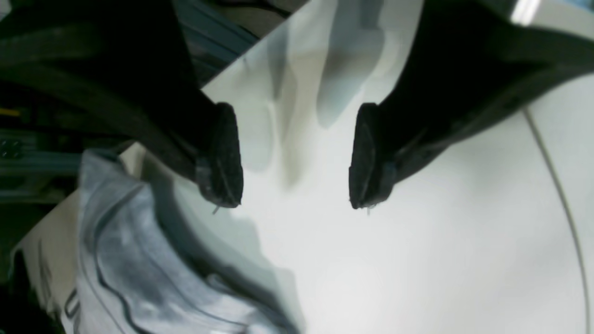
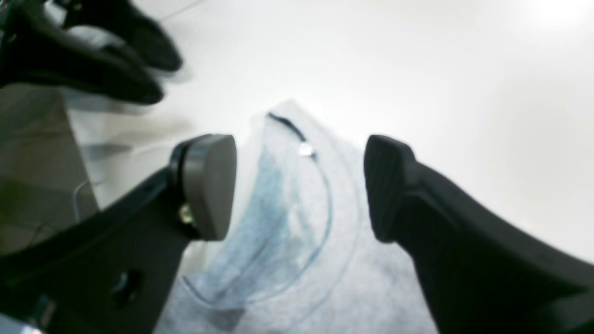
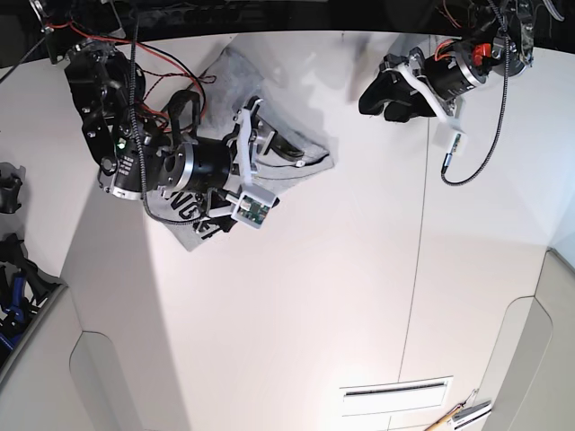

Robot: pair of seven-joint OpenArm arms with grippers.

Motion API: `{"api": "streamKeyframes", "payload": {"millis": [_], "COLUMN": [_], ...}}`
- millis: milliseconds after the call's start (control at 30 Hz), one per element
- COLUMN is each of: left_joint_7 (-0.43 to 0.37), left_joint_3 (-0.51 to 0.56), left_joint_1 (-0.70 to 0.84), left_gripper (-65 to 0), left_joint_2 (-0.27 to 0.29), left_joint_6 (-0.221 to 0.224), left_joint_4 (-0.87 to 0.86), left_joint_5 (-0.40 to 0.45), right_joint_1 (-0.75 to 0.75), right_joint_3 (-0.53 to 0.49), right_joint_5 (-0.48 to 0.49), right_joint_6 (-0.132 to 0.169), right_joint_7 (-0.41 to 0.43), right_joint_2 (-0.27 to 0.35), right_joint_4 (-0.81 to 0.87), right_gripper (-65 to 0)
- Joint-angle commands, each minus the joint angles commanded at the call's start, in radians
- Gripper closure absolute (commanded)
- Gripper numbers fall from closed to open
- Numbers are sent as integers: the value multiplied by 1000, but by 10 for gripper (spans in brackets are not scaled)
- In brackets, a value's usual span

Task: Fold the T-shirt properly
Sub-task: 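Grasp the strip end with the right gripper and fold it over, then press and square the folded bundle with both grippers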

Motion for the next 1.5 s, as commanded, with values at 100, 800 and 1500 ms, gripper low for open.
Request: {"api": "streamKeyframes", "payload": {"millis": [100,800,1500], "left_joint_7": [2,-178,-178], "left_joint_3": [7,588,220], "left_joint_1": [3,-166,-452], "left_gripper": [-119,0,0], "left_joint_2": [0,179,127], "left_joint_6": [0,141,260], "left_joint_4": [106,-158,-274], "left_joint_5": [-44,524,594], "right_joint_1": [2,-1,-363], "right_joint_3": [85,441,444], "right_joint_5": [-43,35,343], "right_joint_6": [-42,31,53], "right_joint_7": [32,182,33], "right_joint_2": [0,6,-162], "right_joint_4": [0,-554,-263], "right_gripper": [-343,0,0]}}
